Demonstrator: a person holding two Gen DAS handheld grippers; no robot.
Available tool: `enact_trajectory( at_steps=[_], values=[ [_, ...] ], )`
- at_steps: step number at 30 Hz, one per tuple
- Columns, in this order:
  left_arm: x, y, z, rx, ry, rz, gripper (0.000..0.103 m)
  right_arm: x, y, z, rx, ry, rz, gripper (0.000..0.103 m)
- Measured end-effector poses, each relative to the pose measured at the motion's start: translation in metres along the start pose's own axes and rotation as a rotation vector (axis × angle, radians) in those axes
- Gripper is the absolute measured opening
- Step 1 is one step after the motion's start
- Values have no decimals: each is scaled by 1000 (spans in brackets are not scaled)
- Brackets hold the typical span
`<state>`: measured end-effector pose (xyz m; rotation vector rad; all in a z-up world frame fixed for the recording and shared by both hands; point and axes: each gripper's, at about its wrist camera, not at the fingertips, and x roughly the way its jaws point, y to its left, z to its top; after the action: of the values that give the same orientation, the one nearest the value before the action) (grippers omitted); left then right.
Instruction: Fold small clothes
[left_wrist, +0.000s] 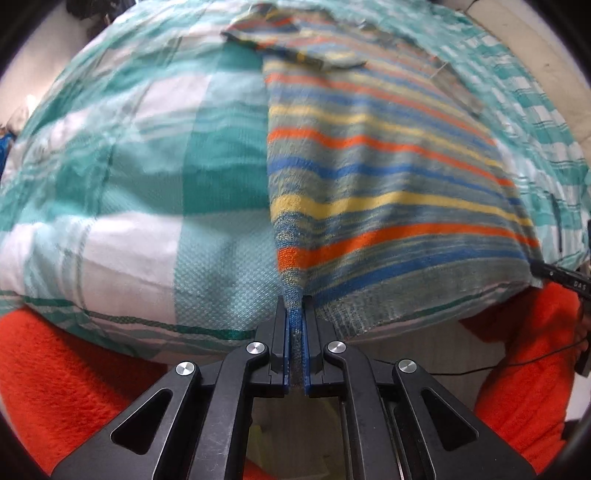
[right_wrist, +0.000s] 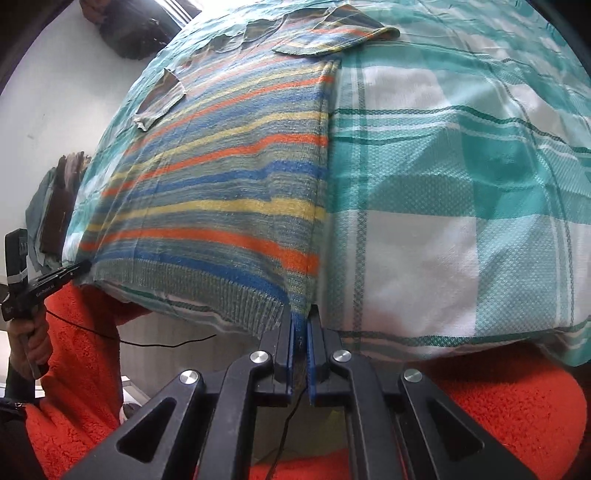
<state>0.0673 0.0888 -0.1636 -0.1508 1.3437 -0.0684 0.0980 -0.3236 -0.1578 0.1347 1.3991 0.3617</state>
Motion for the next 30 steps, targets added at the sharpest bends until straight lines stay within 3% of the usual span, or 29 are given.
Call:
enact_trajectory(
  at_steps=[3,6,8,9,10,12,15,18,20,23,26,27,28,30],
  values=[
    [15,-5,4,13,5,49,4,23,-1,-4,0,16,-56,5],
    [12,-12,2,45,3,83,13,23,6,-3,-1,-12,-91,6],
    [11,-12,-2,47,32,112,43,17,3,-5,26,-16,-87,19],
    [8,-8,-5,36,50,141,68,16,2,-6,39,-9,-86,31],
    [0,0,-8,10,47,185,73,11,0,-9,47,-5,-90,39],
    [-23,12,-10,-28,-9,224,72,-8,-2,-14,32,-24,-135,39],
    [-69,16,9,-68,-175,241,76,-49,14,-7,-80,-122,-264,39],
    [-91,-4,41,-31,-331,176,93,-70,44,14,-172,-218,-253,40],
    [-84,-18,48,12,-379,142,93,-65,70,35,-231,-271,-184,43],
    [-37,-45,60,82,-335,106,93,-26,89,52,-275,-256,-95,47],
    [33,-60,39,205,-155,221,92,34,80,46,-261,-115,-98,47],
    [39,-63,29,227,-145,231,92,50,73,39,-251,-49,-119,47],
    [31,-62,18,236,-185,224,93,54,69,32,-248,-34,-116,47],
    [11,-55,6,223,-182,216,94,32,68,25,-242,-17,-95,47]
  ],
)
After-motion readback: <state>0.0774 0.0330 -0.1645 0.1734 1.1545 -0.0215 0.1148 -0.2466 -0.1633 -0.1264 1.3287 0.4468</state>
